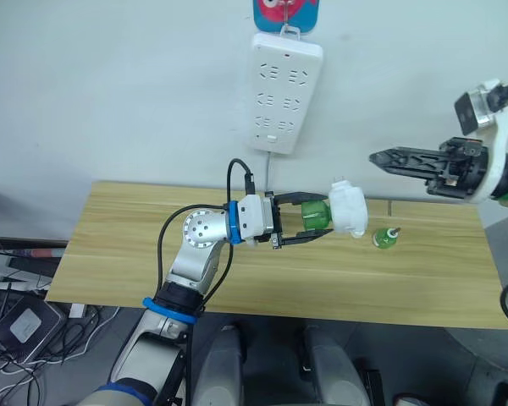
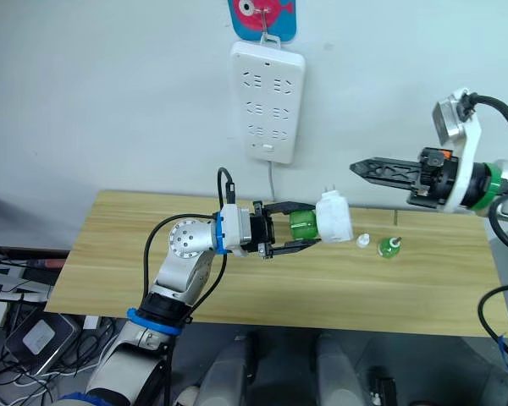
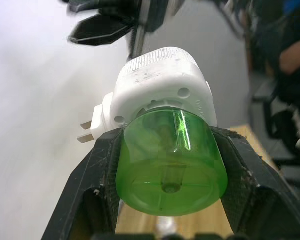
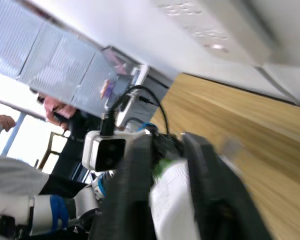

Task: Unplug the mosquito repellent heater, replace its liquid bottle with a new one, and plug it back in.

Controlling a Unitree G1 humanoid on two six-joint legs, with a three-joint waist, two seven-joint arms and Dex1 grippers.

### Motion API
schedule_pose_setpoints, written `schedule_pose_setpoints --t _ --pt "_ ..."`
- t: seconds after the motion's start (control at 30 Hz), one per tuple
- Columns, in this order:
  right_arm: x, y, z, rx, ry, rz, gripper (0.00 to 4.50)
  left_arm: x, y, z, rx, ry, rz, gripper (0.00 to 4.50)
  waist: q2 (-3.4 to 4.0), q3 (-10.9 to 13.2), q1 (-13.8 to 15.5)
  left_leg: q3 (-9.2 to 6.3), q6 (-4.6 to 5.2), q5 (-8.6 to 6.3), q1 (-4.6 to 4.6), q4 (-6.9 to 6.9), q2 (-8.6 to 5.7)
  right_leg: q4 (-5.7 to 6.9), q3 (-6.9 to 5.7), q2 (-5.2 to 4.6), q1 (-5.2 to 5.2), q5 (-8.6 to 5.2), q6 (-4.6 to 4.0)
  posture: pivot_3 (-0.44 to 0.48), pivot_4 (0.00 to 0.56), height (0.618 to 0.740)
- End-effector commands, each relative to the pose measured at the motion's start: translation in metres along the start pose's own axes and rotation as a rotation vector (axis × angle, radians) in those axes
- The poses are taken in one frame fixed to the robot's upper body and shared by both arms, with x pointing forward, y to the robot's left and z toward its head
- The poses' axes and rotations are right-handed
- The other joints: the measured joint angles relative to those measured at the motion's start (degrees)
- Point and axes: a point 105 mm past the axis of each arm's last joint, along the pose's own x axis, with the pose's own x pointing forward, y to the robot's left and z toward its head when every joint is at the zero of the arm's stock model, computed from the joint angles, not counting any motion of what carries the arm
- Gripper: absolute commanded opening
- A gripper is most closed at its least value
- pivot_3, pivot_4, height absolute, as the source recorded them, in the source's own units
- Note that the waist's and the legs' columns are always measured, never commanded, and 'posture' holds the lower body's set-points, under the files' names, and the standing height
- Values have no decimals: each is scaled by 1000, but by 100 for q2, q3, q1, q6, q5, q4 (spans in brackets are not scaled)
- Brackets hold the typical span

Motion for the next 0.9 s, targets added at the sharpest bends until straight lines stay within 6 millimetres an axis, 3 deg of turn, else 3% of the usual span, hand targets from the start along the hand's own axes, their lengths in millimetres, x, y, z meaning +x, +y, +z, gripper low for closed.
schedule_pose_setpoints --t 0.03,0.23,0.43,0.9 --pt "-15 -2 -2 17 -7 -59 2299 -2 8 7 169 -27 1 2253 0 0 4 0 0 0 -2 2 -2 0 0 -2 0 0 0 -3 299 740" --pt "-15 -10 -30 73 81 -88 4413 0 10 9 391 -45 -74 2253 0 0 -20 2 1 1 -1 5 -3 5 3 -4 -1 0 0 -6 300 740" --pt "-2 -12 -42 86 97 -70 4466 6 12 12 438 -82 -110 2253 0 0 -46 5 2 1 5 4 -1 11 7 -1 -2 0 0 -3 302 740" --pt "19 2 -44 46 84 30 4466 17 13 17 382 -130 -81 2253 0 0 -35 -2 2 1 2 5 -3 9 4 -1 -2 0 0 1 306 740"
